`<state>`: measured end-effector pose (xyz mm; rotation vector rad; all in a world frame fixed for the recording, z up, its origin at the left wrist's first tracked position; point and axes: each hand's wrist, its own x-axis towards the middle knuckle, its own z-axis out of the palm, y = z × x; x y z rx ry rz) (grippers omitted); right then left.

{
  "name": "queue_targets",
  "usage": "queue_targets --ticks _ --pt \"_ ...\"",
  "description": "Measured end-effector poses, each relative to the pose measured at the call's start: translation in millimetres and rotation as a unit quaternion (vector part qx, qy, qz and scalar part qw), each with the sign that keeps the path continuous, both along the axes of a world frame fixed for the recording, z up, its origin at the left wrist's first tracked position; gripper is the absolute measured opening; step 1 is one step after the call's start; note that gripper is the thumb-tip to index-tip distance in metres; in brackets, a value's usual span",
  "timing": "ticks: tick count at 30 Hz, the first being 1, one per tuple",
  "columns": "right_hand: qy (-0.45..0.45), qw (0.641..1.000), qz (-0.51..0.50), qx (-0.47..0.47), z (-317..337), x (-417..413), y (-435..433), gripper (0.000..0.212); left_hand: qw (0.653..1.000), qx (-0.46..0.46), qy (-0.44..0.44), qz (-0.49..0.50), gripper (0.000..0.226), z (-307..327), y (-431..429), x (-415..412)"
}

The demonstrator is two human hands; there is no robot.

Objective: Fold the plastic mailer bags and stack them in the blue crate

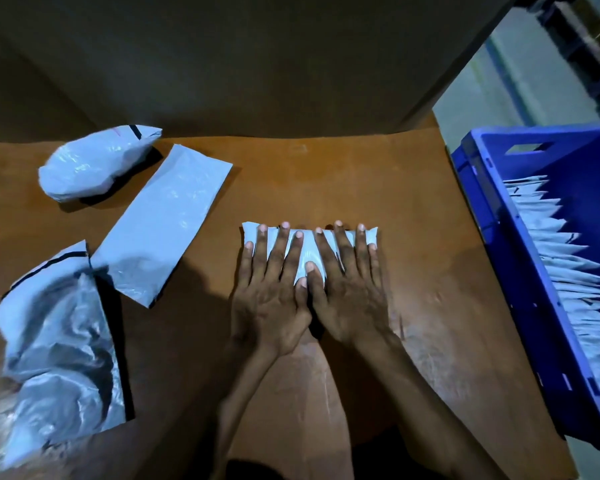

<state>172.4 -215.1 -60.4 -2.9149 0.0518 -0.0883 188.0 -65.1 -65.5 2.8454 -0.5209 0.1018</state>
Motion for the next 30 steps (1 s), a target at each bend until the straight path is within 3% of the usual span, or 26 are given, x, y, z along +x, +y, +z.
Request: queue_targets --ticks 5,14,21,24,27,28,30 --pt "0.083 0.996 -0.012 0.002 5.2 20.0 -1.7 0.064 1.0 -0.002 0.02 0.016 0.067 0.3 -6.3 18.2" --pt "0.1 0.995 -0.001 0.012 10.1 0.6 2.2 0.062 0.999 0.04 0.025 0.012 0.072 -2.8 -3.7 -4.2" --pt "0.145 0.989 -0.008 0.022 15.2 14.1 5.5 0.061 0.985 0.085 0.149 -0.003 0.074 9.2 -1.2 16.5" --pt "0.106 0.993 0.019 0.056 14.3 10.1 -0.7 0.062 0.989 0.084 0.126 -0.007 0.077 10.9 -1.8 11.9" --pt "0.025 0.978 0.029 0.204 17.5 0.4 -16.3 0.059 0.997 0.046 0.06 -0.008 0.074 5.4 1.3 2.5" --pt "-0.028 0.971 0.011 0.237 18.5 -4.9 -22.0 0.051 0.998 0.039 0.038 -0.005 0.072 2.9 2.6 -0.7" --pt "-0.156 0.964 -0.046 0.212 18.7 -18.6 -27.3 0.029 0.999 0.033 0.017 0.009 0.07 1.4 2.2 -5.6"
